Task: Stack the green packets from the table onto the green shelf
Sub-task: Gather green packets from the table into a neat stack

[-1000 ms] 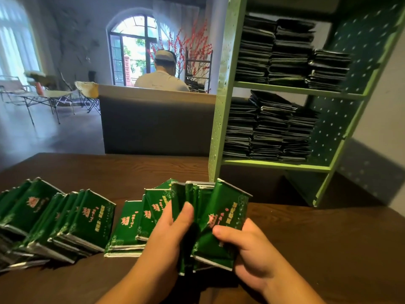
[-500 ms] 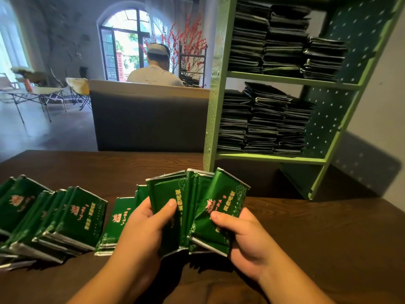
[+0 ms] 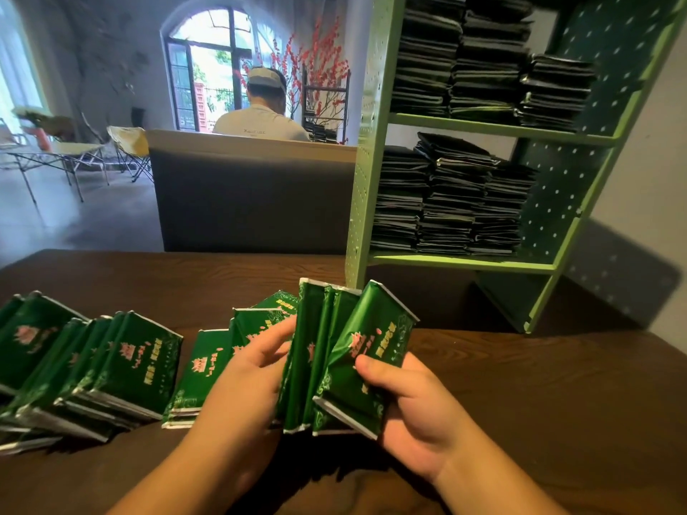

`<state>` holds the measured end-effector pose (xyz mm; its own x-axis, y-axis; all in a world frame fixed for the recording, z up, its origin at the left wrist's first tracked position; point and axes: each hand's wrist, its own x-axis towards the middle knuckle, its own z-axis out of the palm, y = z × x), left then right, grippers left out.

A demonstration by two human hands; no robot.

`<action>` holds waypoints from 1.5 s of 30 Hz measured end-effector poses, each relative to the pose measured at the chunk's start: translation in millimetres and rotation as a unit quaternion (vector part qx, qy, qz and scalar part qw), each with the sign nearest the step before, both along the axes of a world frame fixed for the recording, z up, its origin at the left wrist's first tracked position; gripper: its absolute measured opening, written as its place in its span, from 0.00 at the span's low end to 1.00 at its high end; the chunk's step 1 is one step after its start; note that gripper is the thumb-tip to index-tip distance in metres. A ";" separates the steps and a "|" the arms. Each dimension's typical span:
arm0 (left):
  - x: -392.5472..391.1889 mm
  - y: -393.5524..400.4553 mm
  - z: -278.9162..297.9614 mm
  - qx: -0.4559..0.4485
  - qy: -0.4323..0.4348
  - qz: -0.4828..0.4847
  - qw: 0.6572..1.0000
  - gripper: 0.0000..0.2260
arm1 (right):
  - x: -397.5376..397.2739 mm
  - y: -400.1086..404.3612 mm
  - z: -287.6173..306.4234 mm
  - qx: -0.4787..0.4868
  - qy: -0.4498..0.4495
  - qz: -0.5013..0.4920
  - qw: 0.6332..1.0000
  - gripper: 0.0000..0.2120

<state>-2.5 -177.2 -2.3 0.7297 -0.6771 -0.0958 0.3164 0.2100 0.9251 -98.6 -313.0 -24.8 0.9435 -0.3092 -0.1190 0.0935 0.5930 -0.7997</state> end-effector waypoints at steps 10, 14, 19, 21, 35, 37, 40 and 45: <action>-3.9 7.6 0.2 -0.046 0.017 -0.099 0.994 0.14 | -0.9 -5.5 1.8 -0.029 0.034 -0.056 0.997 0.30; -5.1 13.6 -0.7 -0.077 -0.004 -0.099 0.992 0.26 | 0.7 -7.4 0.3 -0.028 0.023 -0.069 0.997 0.30; -6.7 8.1 0.6 -0.059 -0.020 -0.029 0.998 0.17 | 1.7 -8.5 1.1 -0.033 0.030 -0.096 0.994 0.29; -5.4 8.5 -1.5 -0.050 -0.015 -0.016 0.999 0.16 | 1.8 -7.7 2.6 -0.041 0.034 -0.110 0.993 0.29; -9.6 7.1 -0.2 0.012 -0.198 0.101 0.975 0.19 | 4.8 -4.4 1.0 -0.093 0.031 -0.247 0.964 0.29; -9.1 5.8 -5.2 -0.002 -0.212 0.084 0.974 0.20 | 3.0 -4.8 0.8 -0.113 0.027 -0.242 0.963 0.20; -7.4 4.6 -10.4 -0.009 -0.203 0.069 0.977 0.22 | -0.1 -0.8 2.4 -0.132 0.022 -0.213 0.968 0.14; -5.1 5.0 -11.8 -0.022 -0.190 0.054 0.980 0.23 | -5.9 3.4 8.5 -0.103 0.004 -0.123 0.987 0.14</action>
<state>-7.6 -172.2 -14.1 0.7745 -0.5913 0.2247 -0.0757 0.2660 0.9610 -104.5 -309.5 -16.4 0.8362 -0.5472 -0.0369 0.2075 0.3781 -0.9022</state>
